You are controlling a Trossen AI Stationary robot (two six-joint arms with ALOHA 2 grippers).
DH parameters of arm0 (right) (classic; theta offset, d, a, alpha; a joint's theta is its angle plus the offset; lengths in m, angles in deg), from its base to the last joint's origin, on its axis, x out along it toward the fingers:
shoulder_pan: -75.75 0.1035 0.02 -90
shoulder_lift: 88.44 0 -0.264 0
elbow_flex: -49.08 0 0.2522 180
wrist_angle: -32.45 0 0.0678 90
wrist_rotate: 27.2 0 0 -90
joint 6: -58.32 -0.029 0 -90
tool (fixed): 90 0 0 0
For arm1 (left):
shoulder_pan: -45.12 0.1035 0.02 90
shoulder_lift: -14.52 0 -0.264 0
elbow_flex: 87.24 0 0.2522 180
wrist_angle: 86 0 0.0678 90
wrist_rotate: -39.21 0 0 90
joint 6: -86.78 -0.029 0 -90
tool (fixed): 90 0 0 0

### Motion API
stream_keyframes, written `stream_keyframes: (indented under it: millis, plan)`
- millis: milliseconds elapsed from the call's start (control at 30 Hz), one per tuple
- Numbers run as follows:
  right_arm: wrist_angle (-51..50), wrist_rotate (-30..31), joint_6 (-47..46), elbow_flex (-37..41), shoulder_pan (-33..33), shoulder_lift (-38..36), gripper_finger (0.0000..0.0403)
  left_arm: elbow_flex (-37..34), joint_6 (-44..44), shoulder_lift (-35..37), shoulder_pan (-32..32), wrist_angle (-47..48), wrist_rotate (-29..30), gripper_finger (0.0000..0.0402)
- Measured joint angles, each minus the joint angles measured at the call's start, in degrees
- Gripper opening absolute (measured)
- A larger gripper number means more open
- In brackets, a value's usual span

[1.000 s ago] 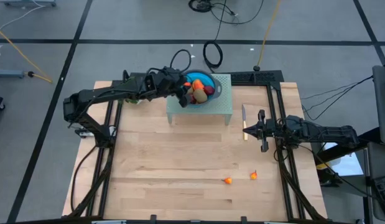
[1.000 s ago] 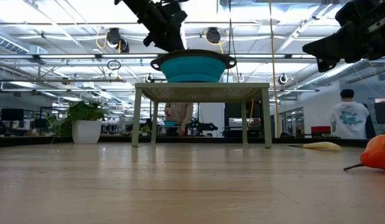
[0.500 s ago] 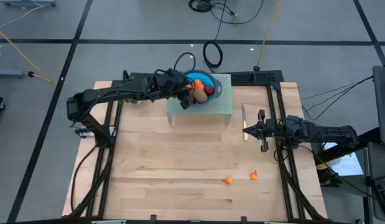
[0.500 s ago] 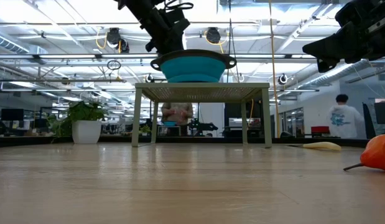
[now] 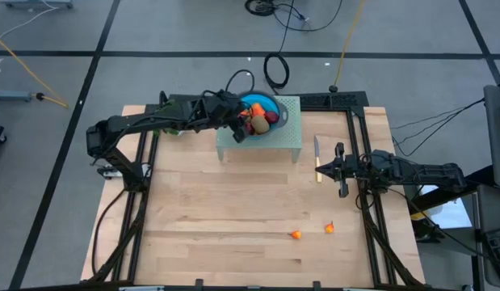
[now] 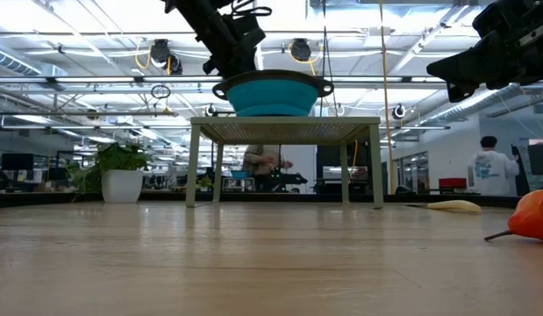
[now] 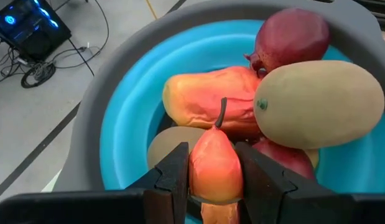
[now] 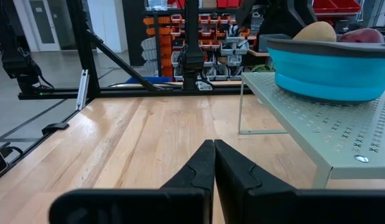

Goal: Pick & Place Fruit
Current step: Put the peach into the colander on the shelf

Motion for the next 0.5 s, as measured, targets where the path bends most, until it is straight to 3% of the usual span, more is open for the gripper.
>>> stream_keyframes:
  millis: [500]
  plan:
    - [0.0,0.0,0.02,0.0,0.0,0.02,0.0004,0.0,1.42,0.03,0.0,2.92,-1.07,0.012]
